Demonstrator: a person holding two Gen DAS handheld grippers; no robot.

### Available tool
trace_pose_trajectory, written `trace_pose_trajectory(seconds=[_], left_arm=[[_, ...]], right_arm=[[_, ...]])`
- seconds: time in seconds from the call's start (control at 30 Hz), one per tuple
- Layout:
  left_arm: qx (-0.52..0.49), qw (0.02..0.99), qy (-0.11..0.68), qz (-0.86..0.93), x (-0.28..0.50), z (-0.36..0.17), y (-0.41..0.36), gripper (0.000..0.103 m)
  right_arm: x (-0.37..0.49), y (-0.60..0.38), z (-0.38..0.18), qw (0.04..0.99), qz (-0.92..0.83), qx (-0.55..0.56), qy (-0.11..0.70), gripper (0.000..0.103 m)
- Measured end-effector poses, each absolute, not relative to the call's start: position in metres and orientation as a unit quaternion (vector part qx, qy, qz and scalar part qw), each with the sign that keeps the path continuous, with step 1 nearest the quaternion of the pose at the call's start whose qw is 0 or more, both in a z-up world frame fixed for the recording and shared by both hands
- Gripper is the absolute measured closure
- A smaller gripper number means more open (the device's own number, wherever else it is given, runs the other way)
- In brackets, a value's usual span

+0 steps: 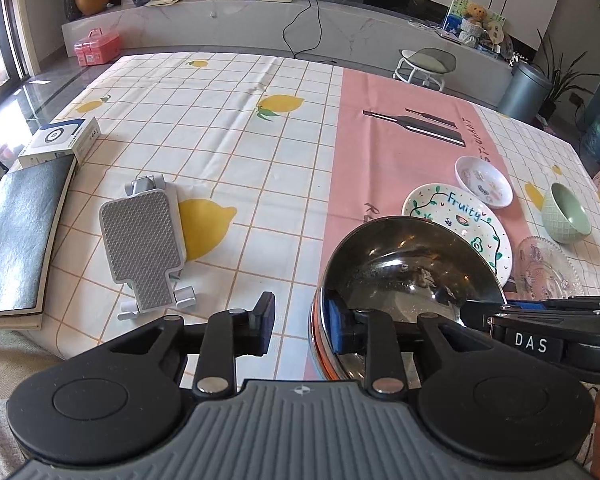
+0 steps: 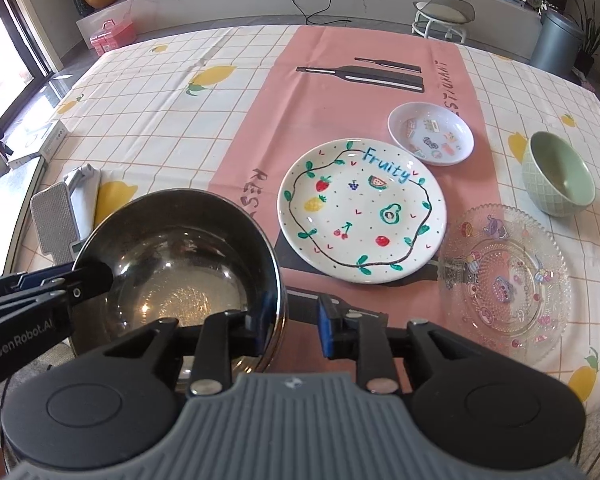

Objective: Organize plates and bowls

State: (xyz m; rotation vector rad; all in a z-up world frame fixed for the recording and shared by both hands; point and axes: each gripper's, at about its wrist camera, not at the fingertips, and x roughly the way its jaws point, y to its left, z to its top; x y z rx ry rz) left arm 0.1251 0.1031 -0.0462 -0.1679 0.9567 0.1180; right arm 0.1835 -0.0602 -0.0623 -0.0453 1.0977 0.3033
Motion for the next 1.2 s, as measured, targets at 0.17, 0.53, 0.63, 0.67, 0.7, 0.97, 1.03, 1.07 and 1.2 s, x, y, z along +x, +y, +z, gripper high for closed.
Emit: trace_pose_trajectory(seconds=[0.17,0.53,0.63,0.67,0.7,0.97,1.03,1.07,1.2], left_arm=[[-0.09,0.876,0.469,0.061,0.132,-0.054,0.108,0.06],[-0.076,0.883,0.457,0.069,0.125,-0.057,0.107,0.048],[-0.079,0.888,0.448,0.066,0.121,-0.057,0.109,0.048],[-0.08,0.888,0.448,0.065,0.121,-0.057,0.11,0.048],[-0.083,0.888,0.448,0.065,0.121,-0.057,0.11,0.048],[-0.102,0.886,0.447,0.062,0.12,-0.059,0.115,0.047],[-0.112,0.884,0.448,0.072,0.12,-0.059,0.117,0.044],[-0.118,0.884,0.447,0.075,0.119,-0.059,0.117,0.044],[-0.113,0.889,0.438,0.079,0.116,-0.056,0.116,0.043]], right_arm=[[0.184,-0.063,-0.06,0.847,0.14,-0.004,0.513,0.077],[0.185,-0.059,-0.068,0.845,0.148,-0.013,0.514,0.069],[0.187,-0.062,-0.071,0.845,0.148,-0.014,0.513,0.062],[0.187,-0.064,-0.072,0.845,0.15,-0.008,0.514,0.061],[0.188,-0.065,-0.073,0.843,0.152,-0.003,0.516,0.061],[0.19,-0.072,-0.074,0.842,0.162,0.016,0.514,0.059],[0.188,-0.074,-0.069,0.848,0.168,0.017,0.503,0.059],[0.187,-0.075,-0.066,0.85,0.178,0.018,0.495,0.057],[0.18,-0.078,-0.053,0.863,0.198,0.021,0.465,0.045]])
